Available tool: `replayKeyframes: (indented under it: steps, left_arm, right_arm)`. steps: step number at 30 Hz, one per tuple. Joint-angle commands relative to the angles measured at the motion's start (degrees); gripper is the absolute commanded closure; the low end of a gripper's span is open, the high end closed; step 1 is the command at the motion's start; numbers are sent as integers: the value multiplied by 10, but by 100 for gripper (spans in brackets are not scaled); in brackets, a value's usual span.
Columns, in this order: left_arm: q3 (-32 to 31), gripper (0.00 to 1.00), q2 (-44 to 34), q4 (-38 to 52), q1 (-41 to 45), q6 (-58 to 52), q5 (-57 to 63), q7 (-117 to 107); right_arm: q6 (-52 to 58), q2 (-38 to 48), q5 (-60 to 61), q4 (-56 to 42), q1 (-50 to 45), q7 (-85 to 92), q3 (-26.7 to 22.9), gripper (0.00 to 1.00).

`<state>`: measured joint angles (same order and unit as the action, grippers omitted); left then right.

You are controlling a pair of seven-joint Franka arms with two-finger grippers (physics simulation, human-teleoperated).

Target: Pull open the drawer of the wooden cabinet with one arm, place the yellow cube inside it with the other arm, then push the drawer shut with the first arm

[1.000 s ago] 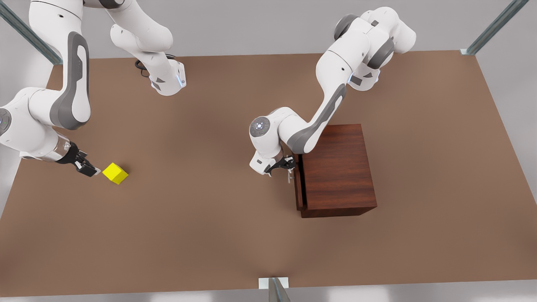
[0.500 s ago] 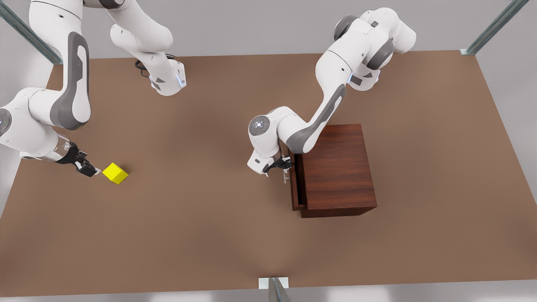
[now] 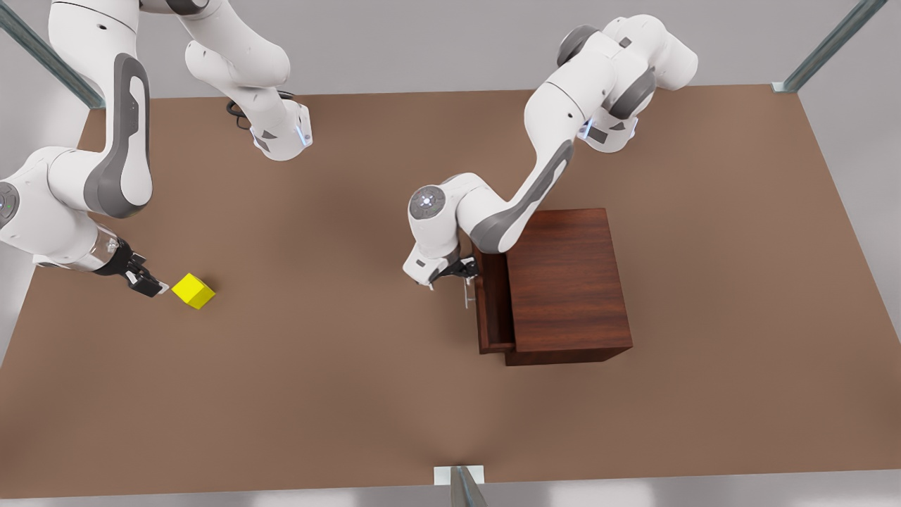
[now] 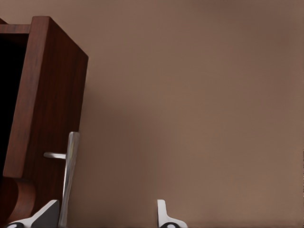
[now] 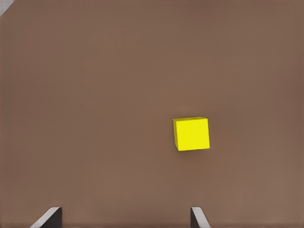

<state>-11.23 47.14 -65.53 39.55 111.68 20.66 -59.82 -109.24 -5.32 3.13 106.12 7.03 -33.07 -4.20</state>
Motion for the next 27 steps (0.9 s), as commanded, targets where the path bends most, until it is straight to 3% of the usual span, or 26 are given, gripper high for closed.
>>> replayKeyframes:
  steps: [1,27]
  left_arm:
    - [-1,0,3,4,0,2,0,-15]
    - [2,0,36,49,37,23,1,-53]
  right_arm:
    - [0,0,0,0,0,0,0,0]
    - [1,0,0,0,0,0,1,0]
